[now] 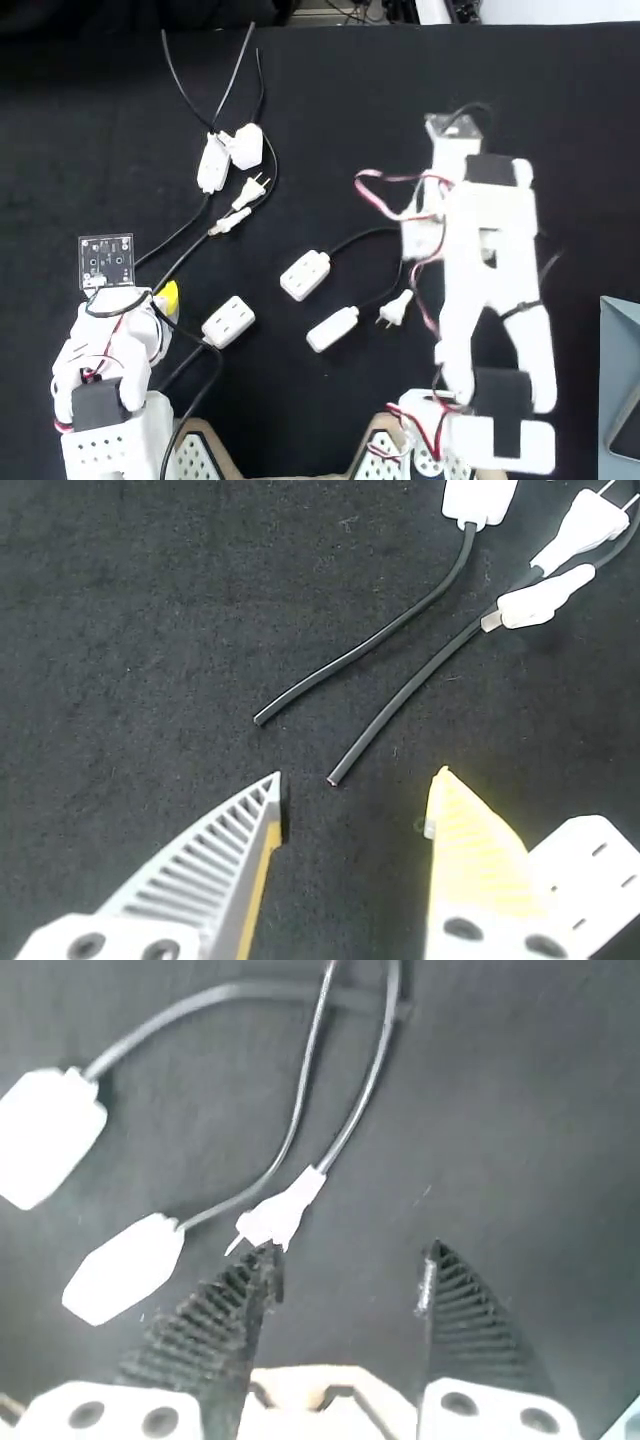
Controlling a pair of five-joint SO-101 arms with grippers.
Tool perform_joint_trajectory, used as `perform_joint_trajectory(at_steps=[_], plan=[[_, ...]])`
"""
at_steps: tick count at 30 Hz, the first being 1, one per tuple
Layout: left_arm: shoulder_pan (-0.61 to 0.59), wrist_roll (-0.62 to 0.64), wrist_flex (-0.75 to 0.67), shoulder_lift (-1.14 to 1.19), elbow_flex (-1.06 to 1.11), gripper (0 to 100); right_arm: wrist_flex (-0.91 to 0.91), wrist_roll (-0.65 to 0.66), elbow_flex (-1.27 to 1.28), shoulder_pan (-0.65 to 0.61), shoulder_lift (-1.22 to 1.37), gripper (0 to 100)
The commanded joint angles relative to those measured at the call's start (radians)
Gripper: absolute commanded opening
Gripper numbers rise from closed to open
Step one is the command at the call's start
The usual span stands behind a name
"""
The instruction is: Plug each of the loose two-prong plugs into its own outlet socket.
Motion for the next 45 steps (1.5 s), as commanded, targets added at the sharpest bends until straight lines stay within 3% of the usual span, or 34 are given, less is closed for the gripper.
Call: perform_joint_trajectory(at_steps=[1, 10, 25, 31, 39, 45], plan=[[-0.007, 0.006, -0.003, -0.006, -0.007, 24, -0.009, -0.055, 0.125, -0.060, -0.093, 22.3], [-0.007, 0.006, -0.003, -0.006, -0.007, 24, -0.359, -0.146, 0.506, -0.112, -0.157, 22.2], [-0.007, 0.006, -0.002, -0.006, -0.007, 24, -0.559, -0.287, 0.544, -0.114, -0.001, 22.2], [-0.007, 0.006, -0.002, -0.006, -0.007, 24, -0.560, -0.301, 0.529, -0.114, 0.068, 21.4], [-0.007, 0.006, -0.002, -0.006, -0.007, 24, -0.560, -0.292, 0.490, -0.115, 0.070, 2.1], [-0.007, 0.006, -0.002, -0.006, -0.005, 24, -0.471, -0.269, 0.390, -0.106, 0.067, 1.4]])
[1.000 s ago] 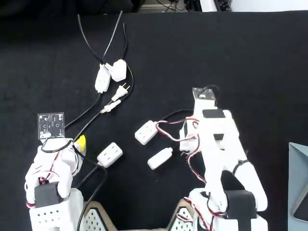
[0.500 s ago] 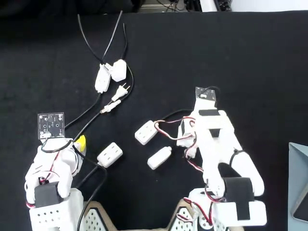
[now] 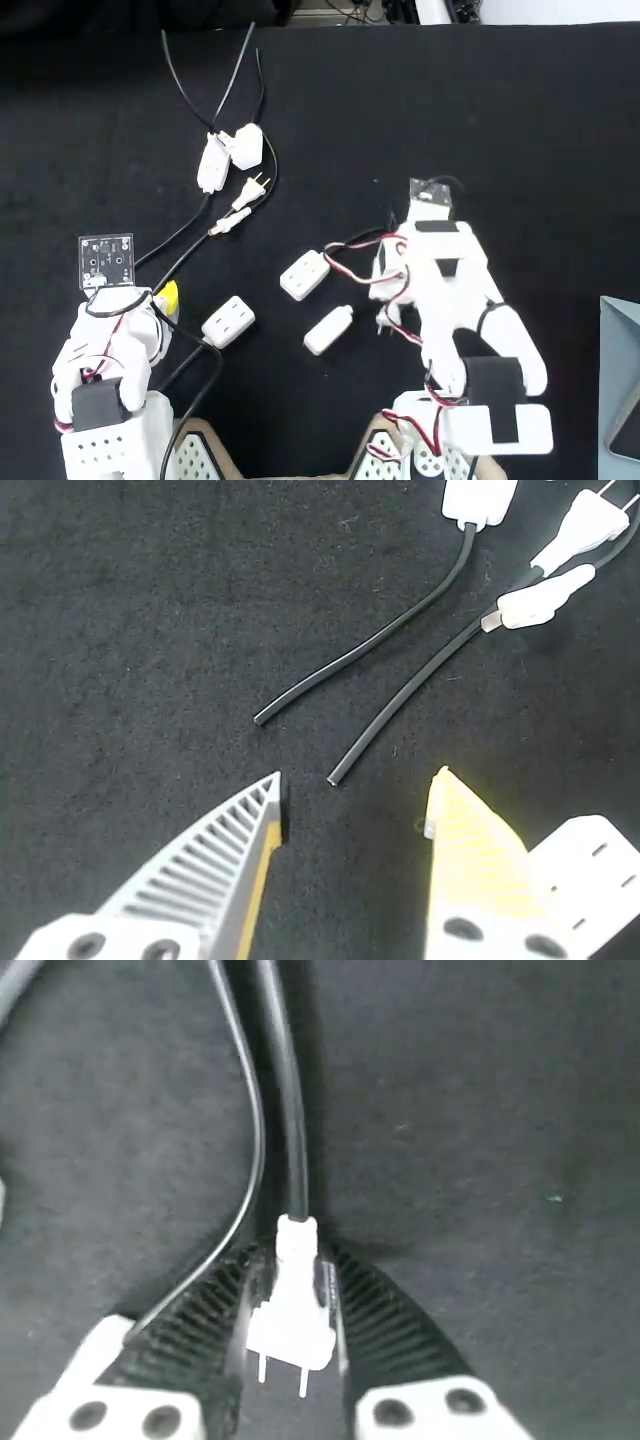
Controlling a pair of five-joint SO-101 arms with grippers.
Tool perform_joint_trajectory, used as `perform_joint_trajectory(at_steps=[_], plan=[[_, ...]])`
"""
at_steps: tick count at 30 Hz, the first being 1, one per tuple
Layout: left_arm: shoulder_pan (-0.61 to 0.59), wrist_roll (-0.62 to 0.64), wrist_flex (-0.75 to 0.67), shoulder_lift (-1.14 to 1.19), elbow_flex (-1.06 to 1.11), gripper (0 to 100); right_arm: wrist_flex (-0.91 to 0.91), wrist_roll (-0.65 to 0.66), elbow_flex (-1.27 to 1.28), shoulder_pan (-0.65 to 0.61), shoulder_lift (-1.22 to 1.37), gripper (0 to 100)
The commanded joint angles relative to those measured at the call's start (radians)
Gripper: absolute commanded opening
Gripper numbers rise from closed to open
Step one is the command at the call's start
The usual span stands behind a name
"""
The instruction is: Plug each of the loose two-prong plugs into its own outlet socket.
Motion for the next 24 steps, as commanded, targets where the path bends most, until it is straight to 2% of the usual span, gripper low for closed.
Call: perform_joint_trajectory(at_steps=[1, 8, 14, 19, 24], plan=[[-0.007, 0.006, -0.002, -0.006, -0.005, 24, 0.061, 0.034, -0.101, 0.000, -0.008, 1.4], [-0.007, 0.006, -0.002, -0.006, -0.005, 24, 0.083, 0.153, -0.194, 0.049, -0.005, 1.4], [-0.007, 0.006, -0.003, -0.006, -0.005, 24, -0.040, 0.230, -0.145, 0.044, 0.002, 3.5], [-0.007, 0.005, -0.003, -0.006, -0.005, 24, 0.103, 0.229, -0.193, 0.044, -0.007, 14.2], [-0.007, 0.005, -0.003, -0.006, -0.005, 24, 0.204, 0.230, -0.251, 0.061, -0.007, 15.9]])
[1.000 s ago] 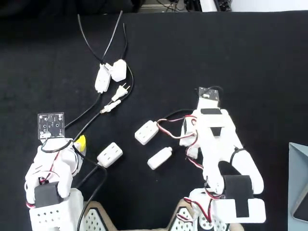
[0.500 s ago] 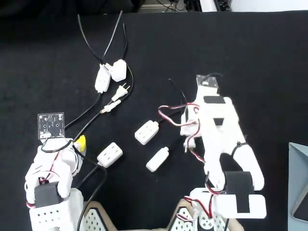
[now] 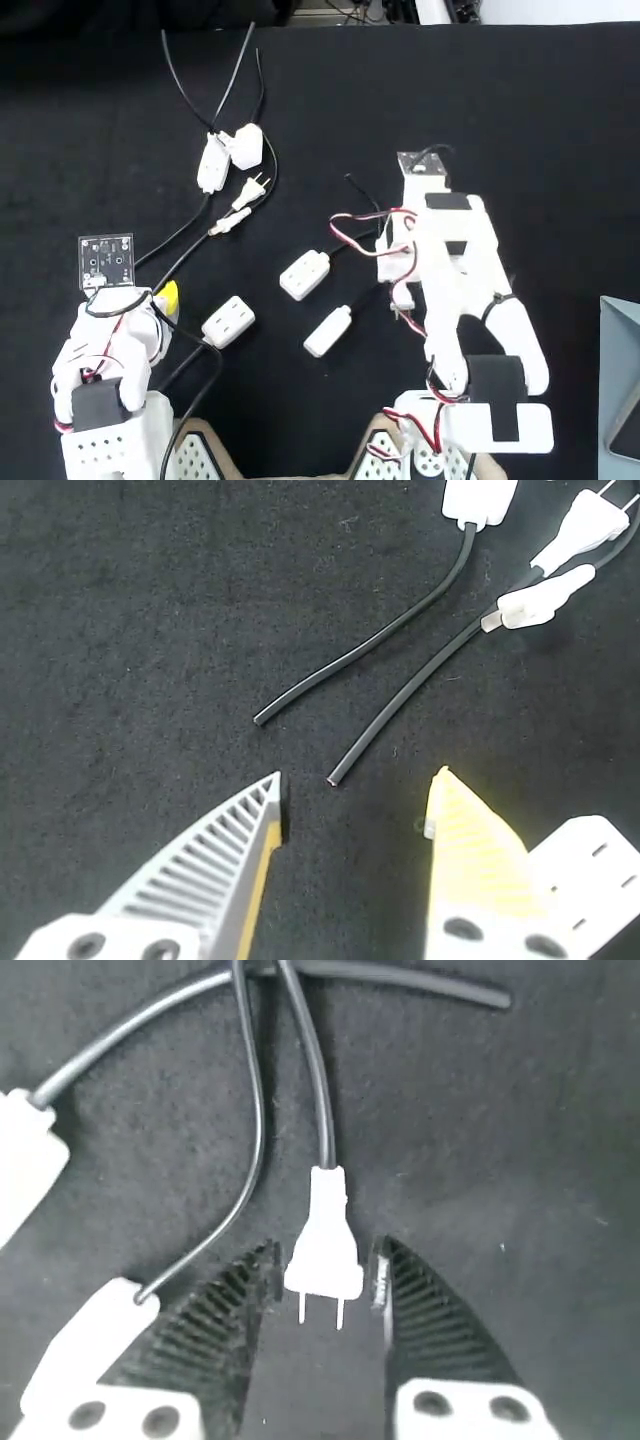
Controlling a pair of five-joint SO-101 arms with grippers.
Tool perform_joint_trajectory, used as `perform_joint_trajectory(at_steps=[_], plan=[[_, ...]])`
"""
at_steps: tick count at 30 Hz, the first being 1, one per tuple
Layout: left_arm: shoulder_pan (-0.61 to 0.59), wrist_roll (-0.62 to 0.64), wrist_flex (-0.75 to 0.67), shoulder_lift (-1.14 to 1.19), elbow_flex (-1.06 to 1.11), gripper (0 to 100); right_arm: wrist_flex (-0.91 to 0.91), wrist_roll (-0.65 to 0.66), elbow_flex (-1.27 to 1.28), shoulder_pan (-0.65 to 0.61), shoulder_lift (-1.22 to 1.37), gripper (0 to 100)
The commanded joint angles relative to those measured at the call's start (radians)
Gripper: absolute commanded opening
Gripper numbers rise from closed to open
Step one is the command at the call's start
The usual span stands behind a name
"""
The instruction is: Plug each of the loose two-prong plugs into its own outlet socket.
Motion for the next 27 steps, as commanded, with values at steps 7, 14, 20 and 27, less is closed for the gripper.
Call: perform_joint_trajectory(at_steps=[7, 14, 20, 27], plan=[[-0.007, 0.005, -0.002, -0.006, -0.005, 24, 0.035, 0.011, -0.053, 0.068, -0.002, 15.9], [-0.007, 0.005, -0.002, -0.006, -0.005, 24, 0.034, 0.005, 0.021, 0.048, -0.001, 15.9], [-0.007, 0.005, 0.000, -0.006, -0.005, 24, -0.008, -0.025, 0.047, 0.031, 0.018, 15.9], [-0.007, 0.005, 0.002, -0.006, -0.005, 24, -0.028, -0.068, -0.007, 0.009, 0.166, 15.9]])
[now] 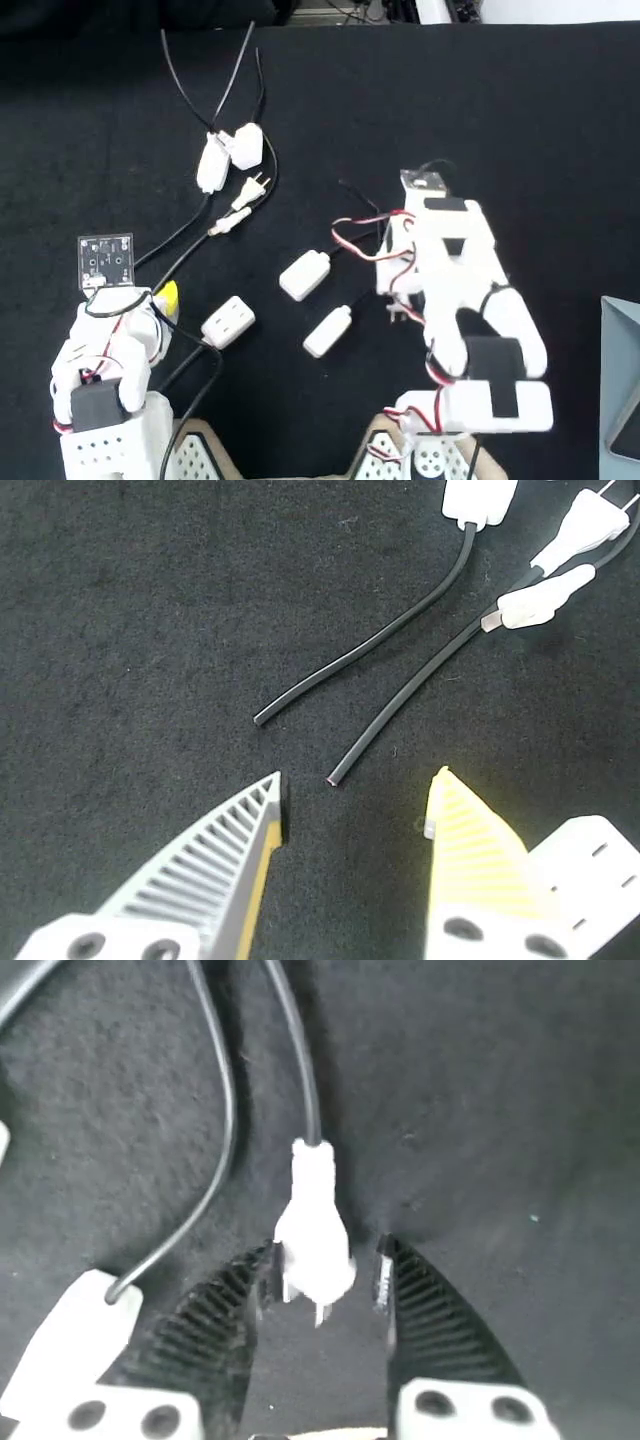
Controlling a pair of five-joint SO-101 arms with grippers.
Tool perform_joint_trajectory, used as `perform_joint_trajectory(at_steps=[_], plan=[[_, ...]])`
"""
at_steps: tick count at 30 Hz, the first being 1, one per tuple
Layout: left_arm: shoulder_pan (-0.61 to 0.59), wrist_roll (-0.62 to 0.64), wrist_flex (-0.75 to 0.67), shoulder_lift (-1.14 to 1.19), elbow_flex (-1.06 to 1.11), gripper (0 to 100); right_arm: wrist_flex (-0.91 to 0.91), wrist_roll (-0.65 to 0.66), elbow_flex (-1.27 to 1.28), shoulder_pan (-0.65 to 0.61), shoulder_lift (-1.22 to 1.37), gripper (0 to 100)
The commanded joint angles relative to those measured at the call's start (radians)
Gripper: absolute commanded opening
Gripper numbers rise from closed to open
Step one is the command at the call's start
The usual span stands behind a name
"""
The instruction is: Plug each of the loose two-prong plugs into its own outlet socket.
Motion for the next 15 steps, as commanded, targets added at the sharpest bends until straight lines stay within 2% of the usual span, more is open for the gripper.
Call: perform_joint_trajectory(at_steps=[1, 7, 12, 15], plan=[[-0.007, 0.005, 0.002, -0.006, -0.005, 24, -0.003, -0.021, -0.051, -0.005, 0.056, 15.9], [-0.007, 0.005, 0.002, -0.006, -0.005, 24, -0.002, -0.021, -0.064, -0.009, 0.073, 15.2], [-0.007, 0.005, 0.002, -0.006, -0.005, 24, -0.011, -0.014, -0.068, -0.009, 0.073, 3.1], [-0.007, 0.005, 0.002, -0.006, -0.005, 24, -0.006, -0.014, -0.084, -0.009, 0.073, 1.5]])
